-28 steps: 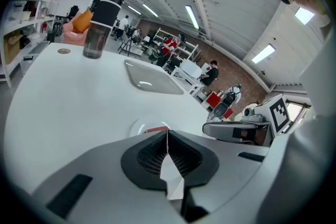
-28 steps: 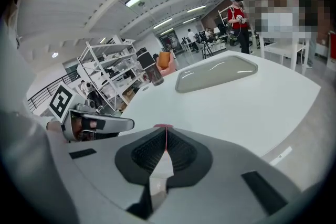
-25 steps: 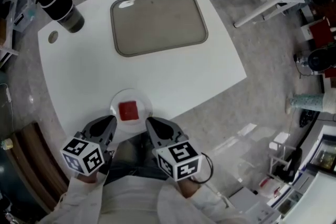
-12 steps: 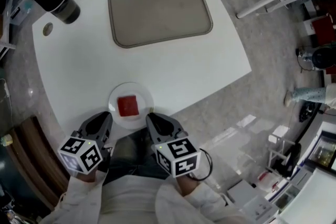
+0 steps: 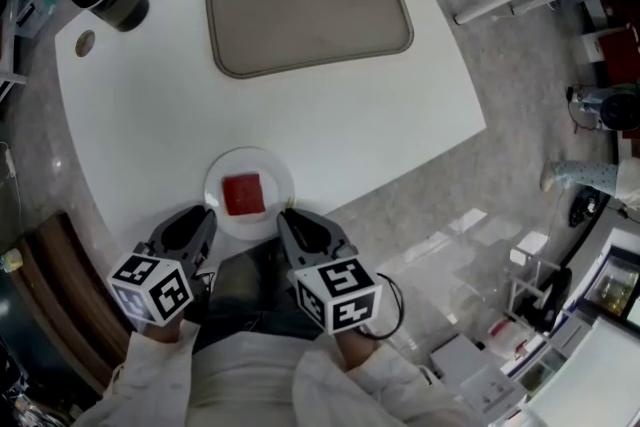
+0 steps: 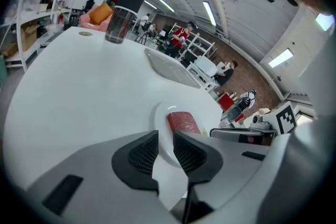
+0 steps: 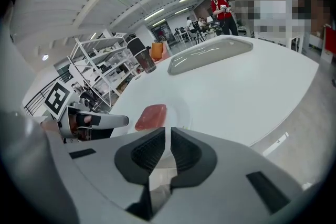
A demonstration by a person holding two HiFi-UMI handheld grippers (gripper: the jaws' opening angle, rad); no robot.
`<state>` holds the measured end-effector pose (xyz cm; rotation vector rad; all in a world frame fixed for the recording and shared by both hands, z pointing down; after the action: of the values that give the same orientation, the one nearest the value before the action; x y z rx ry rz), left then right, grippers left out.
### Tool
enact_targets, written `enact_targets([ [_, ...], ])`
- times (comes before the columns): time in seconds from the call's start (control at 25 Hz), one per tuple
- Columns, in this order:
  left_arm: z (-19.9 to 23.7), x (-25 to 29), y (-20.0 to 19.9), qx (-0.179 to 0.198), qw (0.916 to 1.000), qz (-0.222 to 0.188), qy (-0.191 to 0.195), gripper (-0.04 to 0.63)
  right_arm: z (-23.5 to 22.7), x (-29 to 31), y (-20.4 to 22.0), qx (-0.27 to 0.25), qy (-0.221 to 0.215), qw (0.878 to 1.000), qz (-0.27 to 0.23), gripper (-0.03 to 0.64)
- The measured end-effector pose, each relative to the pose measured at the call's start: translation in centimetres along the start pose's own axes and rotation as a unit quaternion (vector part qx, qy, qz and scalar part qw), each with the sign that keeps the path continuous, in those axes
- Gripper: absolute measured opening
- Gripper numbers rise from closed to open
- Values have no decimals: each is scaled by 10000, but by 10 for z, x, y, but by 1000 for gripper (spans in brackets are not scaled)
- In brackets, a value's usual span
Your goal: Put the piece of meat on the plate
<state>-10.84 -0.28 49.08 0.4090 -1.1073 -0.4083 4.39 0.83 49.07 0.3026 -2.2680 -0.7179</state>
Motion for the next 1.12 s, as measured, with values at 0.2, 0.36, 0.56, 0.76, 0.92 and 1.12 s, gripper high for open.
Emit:
enact_targets([
  [0.2, 4, 4, 4, -33, 9999, 100, -6, 78, -4, 0, 0, 48, 110, 9999, -98, 18],
  [0.36, 7, 8, 5, -84, 9998, 159, -42, 78, -9, 0, 0, 103, 247, 9996, -110, 20],
  [0.56, 8, 10, 6, -182, 9997, 170, 23, 78, -12, 2, 2, 154, 302, 9994, -64, 71],
  [0.76, 11, 11, 7, -249, 9994, 231, 42, 78, -11, 3, 1, 145, 383, 9991, -66, 72],
  [0.92, 11, 11, 7, -260, 9993, 258, 42, 78, -16, 0, 1, 145, 511, 9985, -104, 80],
  [1.12, 9, 12, 8, -268, 9992, 300, 78, 78, -24, 0, 3, 273, 552, 9981, -66, 91],
])
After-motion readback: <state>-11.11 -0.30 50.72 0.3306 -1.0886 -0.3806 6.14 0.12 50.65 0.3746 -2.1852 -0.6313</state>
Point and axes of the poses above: the fingertips, and each gripper's own axes: x forward along the fingers, z to its left, y out of its underside, the point moved 3 cm from there along -x, backward along the fingers, and after that the axes turned 13 degrees about -y, right-handed, at the moved point
